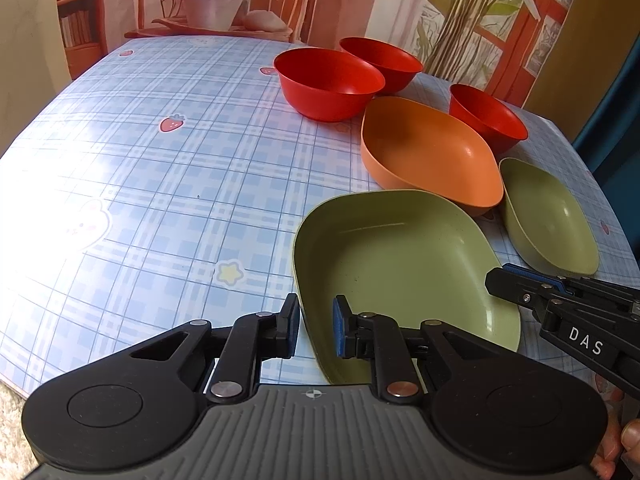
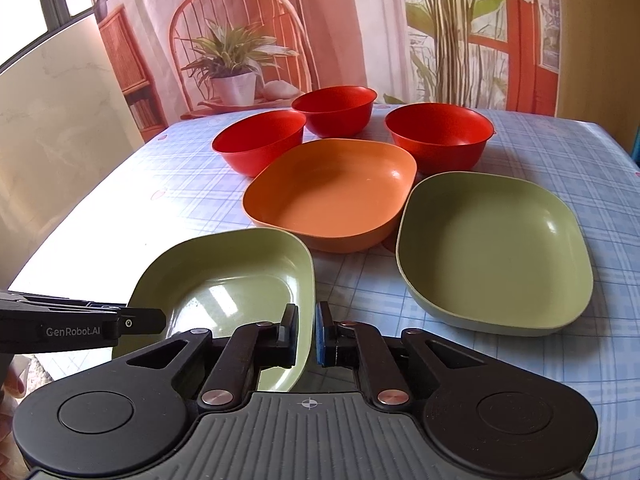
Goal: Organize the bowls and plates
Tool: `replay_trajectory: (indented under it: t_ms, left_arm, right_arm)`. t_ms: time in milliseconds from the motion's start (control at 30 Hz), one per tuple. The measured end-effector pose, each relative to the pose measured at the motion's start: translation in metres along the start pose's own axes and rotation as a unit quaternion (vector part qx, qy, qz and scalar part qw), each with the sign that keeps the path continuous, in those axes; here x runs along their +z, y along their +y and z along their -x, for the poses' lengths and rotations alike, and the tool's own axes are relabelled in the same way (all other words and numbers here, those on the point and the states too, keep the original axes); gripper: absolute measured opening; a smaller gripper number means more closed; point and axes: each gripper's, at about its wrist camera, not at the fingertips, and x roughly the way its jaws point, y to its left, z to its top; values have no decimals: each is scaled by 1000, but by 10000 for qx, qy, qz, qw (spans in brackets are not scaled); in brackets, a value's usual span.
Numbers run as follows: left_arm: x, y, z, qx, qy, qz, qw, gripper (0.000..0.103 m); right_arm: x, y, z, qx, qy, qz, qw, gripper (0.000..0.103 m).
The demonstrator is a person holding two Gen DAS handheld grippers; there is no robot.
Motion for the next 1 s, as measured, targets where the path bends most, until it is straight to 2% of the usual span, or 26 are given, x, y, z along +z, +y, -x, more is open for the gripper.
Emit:
replay_trajectory:
  t_ms: [267, 467, 700, 1000]
  left_arm:
    - [5, 0, 11, 81, -266, -92, 9996, 19]
    - [21, -8, 21, 91, -537, -295, 9981, 19]
    - [48, -20, 22, -97, -712, -568, 9958, 19]
    - [86, -33, -1, -381, -747, -898, 9924, 19]
  right_arm:
    - [4, 6, 11, 11, -157, 158, 9998, 8]
    - [10, 7, 21, 27, -298, 93, 9995, 8]
    - [21, -5, 23, -37, -430, -123, 9990, 8]
    - [45, -26, 23, -104, -716, -355, 9967, 8]
